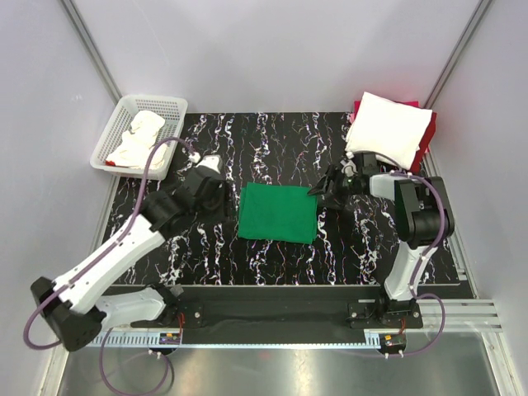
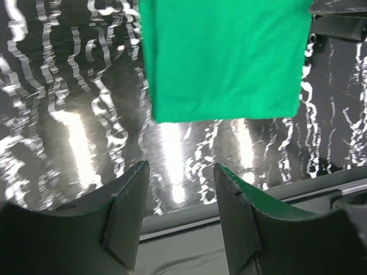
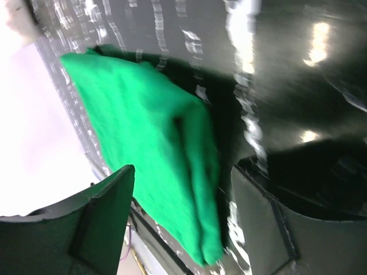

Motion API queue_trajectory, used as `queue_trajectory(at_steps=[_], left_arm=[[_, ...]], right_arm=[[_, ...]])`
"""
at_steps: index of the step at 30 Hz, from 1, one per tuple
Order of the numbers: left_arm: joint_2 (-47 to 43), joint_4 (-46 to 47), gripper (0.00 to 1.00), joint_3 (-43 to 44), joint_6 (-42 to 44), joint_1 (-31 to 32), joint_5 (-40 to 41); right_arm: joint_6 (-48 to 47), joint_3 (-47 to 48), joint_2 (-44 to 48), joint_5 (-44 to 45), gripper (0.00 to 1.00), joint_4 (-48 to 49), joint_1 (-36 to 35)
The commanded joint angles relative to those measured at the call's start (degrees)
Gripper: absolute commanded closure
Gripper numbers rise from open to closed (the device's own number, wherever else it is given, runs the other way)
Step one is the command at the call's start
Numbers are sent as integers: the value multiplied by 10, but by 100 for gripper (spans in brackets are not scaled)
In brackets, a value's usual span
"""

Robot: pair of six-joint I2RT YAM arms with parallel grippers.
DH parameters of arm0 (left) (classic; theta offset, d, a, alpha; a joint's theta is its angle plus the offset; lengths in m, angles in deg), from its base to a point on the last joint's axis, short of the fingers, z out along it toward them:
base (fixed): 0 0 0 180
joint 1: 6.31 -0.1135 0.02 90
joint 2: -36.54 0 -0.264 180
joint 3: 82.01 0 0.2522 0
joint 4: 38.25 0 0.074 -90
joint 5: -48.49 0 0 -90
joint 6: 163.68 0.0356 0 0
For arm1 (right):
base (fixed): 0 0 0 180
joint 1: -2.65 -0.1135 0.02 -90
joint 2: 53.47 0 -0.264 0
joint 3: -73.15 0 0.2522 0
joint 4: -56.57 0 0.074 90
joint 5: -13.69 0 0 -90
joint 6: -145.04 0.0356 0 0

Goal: Fold and stack the t-shirts
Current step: Neatly place the folded tshirt to the corner

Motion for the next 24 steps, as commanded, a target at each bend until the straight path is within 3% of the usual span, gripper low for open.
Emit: queue_trajectory(at_steps=[1,5,8,13,16,19,24], left_arm=[[-47,-54,44,-20,11,-2,43],[-114,-66,37,-50,6,-8,54],[-144,-66,34,-74,11,-15,61],[-171,-47,32,-121,33,-37,55],[-180,-41,32,-121,42,-47,43],[-187,-46,32,-110,56,-50,52],[-200,-39,31,-109,66,-52,77]], right_arm=[[9,-12,-57,56,25,42,-47],[44,-9,-81,60,35,66,-95],[55,-4,-91,52,49,95,-110],[52,-1,-74,26,84,105,-111],[60,6,-54,-3,100,122,-108],[38,29,-26,7,100,75,-106],[-59,130,19,100,100,-92,-94]])
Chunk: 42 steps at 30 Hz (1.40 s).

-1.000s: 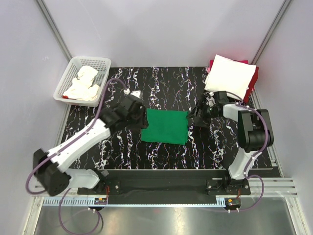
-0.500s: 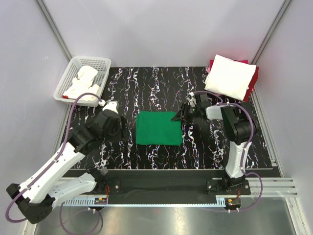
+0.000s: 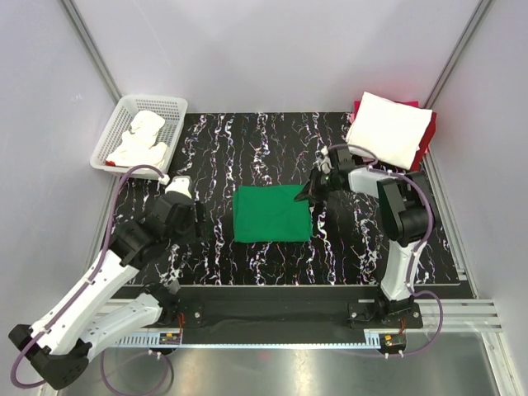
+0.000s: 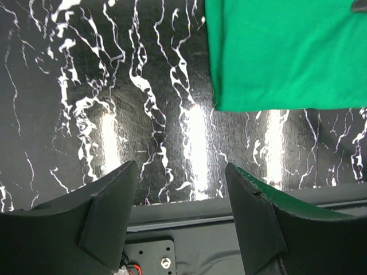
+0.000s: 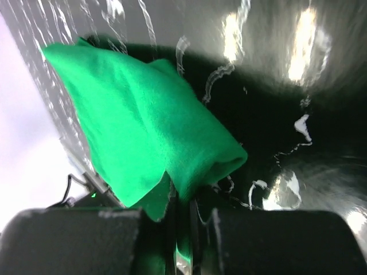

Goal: Fold and stack the t-shirts
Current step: Neatly place the folded tshirt to the corner

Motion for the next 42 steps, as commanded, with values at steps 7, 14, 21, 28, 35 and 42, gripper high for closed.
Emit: queue_trajectory(at_steps=[7,14,21,28,35,42], left_arm=[[-16,41,32,-3,14,-3,30],[-21,45,32,-8,11,-3,32],[-18,46,32,-9,11,-3,30],[-11,46,32,-10,9,-3,32],[-1,46,32,-10,9,-4,33],[10,45,32,-9,8,-5,33]], right_arm=[[-144,220,81,178,100,-244,46],[-209,381,46,264,100,-336,73],[-246,509,-1,316,100,-384,93],[-278,687,-76,336,100,-450,108],[-289,776,-96,336,100,-479,127],[-291,799,-75,313,100,-476,175]])
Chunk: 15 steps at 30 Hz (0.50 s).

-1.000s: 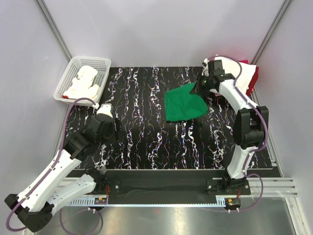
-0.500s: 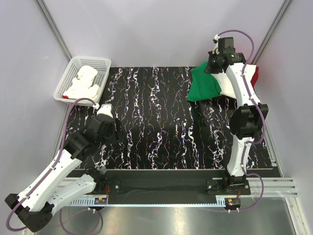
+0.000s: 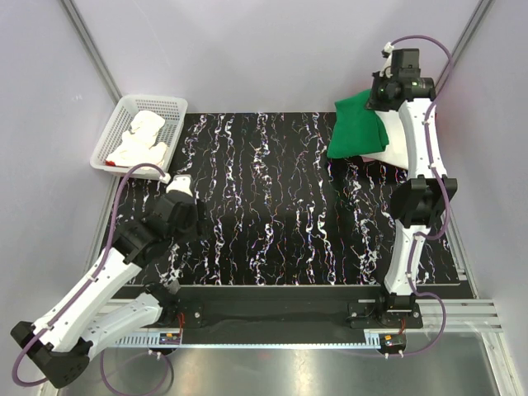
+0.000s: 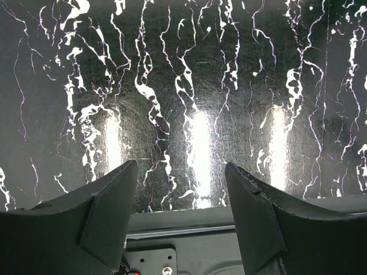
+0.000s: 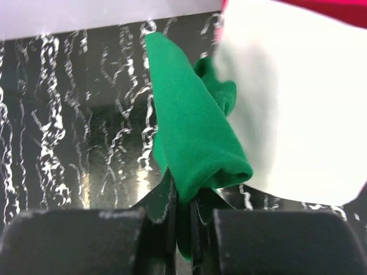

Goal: Fold and stack the t-shirts
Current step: Neatly place the folded tshirt to the corner

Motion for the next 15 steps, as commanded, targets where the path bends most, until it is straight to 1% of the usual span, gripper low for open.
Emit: queue_trajectory(at_steps=[1,9,15], left_arm=[[8,26,32,-2,5,-2,16],[22,26,33,-2,5,-2,15],[22,26,33,-2,4,-2,17]], right_arm=[[-10,35,37,-14,100,12,31],[26,74,13,-89,100,21,87],[45,83,6,-118,100,27,117]])
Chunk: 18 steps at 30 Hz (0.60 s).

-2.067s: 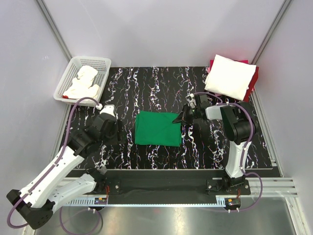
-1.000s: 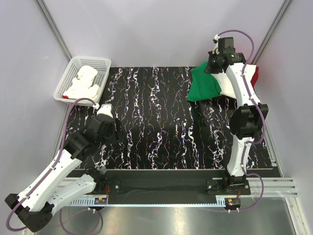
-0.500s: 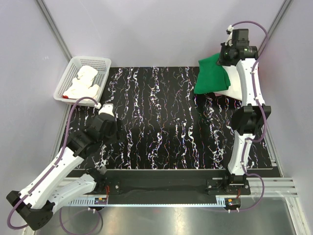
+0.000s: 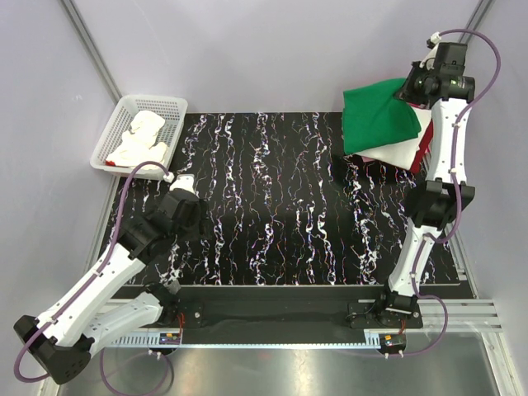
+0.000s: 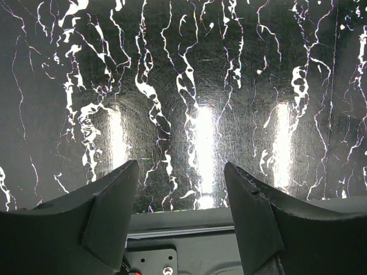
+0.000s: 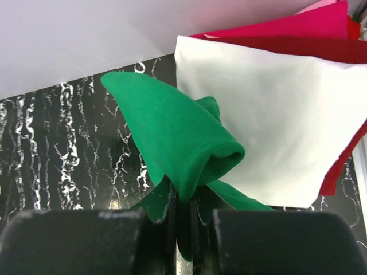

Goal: Fold and stack the t-shirts
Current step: Neatly place the folded tshirt to the corner

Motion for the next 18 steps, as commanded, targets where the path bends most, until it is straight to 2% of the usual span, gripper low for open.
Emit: queue_trajectory(at_steps=[1,6,18], left_arm=[[0,22,33,-2,4,-2,16],[2,22,33,-2,4,-2,15],[-10,24,34,-3,6,-1,13]], right_arm=[[20,20,6,-43,100,34,21],[37,10,-19,-59,100,45,43],[76,21,-99,-31,100,38,113]])
